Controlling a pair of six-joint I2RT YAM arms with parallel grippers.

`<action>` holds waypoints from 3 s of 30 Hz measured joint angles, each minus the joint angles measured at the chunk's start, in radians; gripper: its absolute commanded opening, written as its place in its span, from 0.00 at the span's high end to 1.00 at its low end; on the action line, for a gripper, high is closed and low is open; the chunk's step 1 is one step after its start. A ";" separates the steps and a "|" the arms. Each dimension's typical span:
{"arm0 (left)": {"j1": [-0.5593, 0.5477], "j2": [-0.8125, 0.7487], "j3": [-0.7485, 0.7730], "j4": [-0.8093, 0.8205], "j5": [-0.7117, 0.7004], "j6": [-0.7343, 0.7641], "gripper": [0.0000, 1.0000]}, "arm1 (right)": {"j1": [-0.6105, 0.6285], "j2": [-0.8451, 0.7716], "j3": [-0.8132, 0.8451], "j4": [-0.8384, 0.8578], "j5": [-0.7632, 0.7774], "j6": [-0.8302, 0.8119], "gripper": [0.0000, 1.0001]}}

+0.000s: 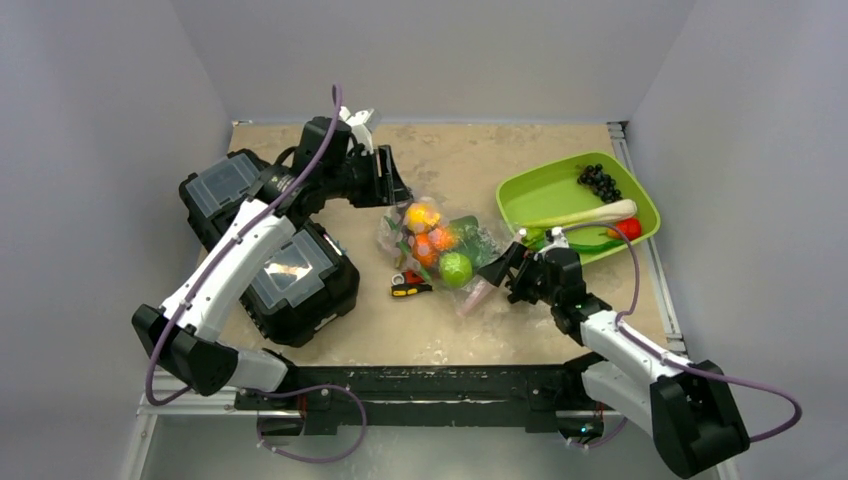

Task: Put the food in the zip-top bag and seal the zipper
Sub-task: Pick up the zipper food storage bag at the center of the board, then zip the zipper food storage bag at the center of the board.

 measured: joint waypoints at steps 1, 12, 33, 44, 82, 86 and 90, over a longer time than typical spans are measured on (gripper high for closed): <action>-0.011 -0.010 -0.010 0.008 0.015 0.000 0.46 | -0.021 0.004 -0.022 0.045 -0.027 0.016 0.01; -0.053 -0.092 -0.087 0.039 0.077 -0.001 0.44 | -0.097 0.137 -0.130 0.529 -0.235 0.098 0.09; -0.072 -0.153 -0.095 0.039 0.098 0.004 0.41 | -0.020 0.122 -0.053 0.525 -0.135 -0.005 1.00; -0.062 -0.157 -0.023 -0.005 0.052 0.093 0.42 | 0.032 0.243 0.298 0.366 -0.087 -0.195 1.00; 0.406 0.034 -0.143 0.654 0.573 0.418 0.26 | 0.116 0.949 1.591 -0.526 -0.743 -1.170 1.00; 0.417 0.062 -0.135 0.613 0.661 0.520 0.23 | 0.116 0.964 1.591 -0.616 -0.752 -1.283 1.00; 0.456 0.108 -0.134 0.646 0.746 0.509 0.22 | 0.115 0.964 1.595 -0.654 -0.769 -1.345 1.00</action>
